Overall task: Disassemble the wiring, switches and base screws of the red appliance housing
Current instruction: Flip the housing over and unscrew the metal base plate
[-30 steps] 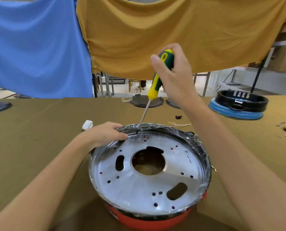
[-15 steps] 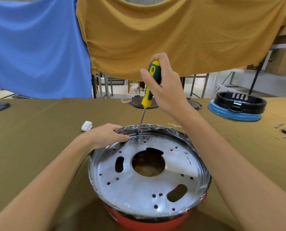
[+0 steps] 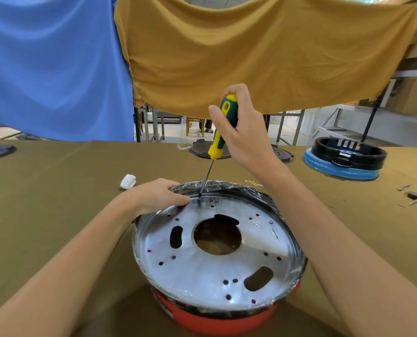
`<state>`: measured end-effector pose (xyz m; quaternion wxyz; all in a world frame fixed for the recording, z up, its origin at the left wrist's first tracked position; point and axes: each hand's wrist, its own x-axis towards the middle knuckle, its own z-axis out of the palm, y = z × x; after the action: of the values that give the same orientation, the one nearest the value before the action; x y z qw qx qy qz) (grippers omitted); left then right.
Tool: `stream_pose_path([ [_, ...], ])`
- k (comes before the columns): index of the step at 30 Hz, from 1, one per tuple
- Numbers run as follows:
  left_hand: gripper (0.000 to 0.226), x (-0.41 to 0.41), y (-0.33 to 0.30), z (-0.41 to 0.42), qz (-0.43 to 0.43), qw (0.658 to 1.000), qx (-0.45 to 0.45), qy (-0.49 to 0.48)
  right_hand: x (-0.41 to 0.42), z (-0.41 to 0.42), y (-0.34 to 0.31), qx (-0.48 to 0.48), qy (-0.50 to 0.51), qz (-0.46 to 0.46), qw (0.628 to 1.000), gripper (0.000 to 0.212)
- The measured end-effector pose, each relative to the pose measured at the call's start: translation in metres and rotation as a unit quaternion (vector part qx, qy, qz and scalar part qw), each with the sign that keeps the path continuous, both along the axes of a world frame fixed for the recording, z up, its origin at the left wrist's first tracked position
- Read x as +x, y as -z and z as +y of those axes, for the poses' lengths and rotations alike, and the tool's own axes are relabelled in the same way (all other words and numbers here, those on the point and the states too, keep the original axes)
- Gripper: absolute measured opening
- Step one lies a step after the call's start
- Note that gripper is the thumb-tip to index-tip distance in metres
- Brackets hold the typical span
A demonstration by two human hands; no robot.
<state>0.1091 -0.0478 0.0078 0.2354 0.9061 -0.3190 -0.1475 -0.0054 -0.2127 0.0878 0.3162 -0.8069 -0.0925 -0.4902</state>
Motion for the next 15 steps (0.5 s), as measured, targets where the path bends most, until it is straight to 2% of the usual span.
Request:
stream_pose_path([
  [6, 0.071, -0.0014, -0.0013, 0.0015, 0.004, 1.0, -0.001, 0.003, 0.0008, 0.0013, 0.0001, 0.001, 0.002, -0.002, 1.0, 0.022],
  [12, 0.06, -0.0055, -0.0049, 0.0022, 0.005, 1.0, 0.007, 0.011, -0.0041, 0.0057, -0.0041, -0.038, -0.058, 0.026, 0.997, 0.016],
  [15, 0.055, -0.0075, -0.007, 0.0017, 0.006, 1.0, 0.009, 0.014, -0.0052, 0.0089, -0.0045, -0.042, -0.05, 0.022, 0.998, 0.019],
])
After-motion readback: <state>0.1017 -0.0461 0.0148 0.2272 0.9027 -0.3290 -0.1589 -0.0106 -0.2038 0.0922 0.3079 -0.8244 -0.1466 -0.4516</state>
